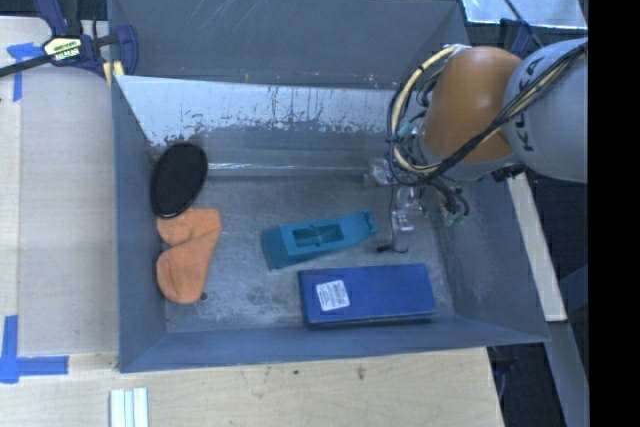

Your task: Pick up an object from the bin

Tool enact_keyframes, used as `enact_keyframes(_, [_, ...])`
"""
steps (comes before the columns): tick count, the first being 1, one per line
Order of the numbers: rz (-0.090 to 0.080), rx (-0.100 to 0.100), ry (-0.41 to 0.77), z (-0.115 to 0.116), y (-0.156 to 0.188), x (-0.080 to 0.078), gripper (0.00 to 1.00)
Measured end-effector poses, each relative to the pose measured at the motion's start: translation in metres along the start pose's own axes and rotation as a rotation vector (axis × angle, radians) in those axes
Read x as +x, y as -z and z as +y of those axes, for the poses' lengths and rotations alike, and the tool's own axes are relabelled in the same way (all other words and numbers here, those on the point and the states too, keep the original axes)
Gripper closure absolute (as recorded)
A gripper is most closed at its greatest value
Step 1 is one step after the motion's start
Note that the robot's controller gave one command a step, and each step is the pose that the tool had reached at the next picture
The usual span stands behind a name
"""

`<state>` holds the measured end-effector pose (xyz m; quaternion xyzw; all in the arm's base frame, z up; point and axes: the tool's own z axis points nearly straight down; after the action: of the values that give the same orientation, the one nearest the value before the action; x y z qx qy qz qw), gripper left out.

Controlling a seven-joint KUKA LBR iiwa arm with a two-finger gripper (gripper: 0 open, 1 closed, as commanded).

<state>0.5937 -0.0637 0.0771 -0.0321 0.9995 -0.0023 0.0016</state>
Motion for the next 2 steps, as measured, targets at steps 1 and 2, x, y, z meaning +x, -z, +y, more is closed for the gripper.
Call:
enact_keyframes(1, [-0.007,-0.003,0.132,0.037,-0.0051,0.018,0.0])
enact_keyframes(2, [0.005,-0.005,-0.017,0.0464,-0.0056,0.0166,1.0])
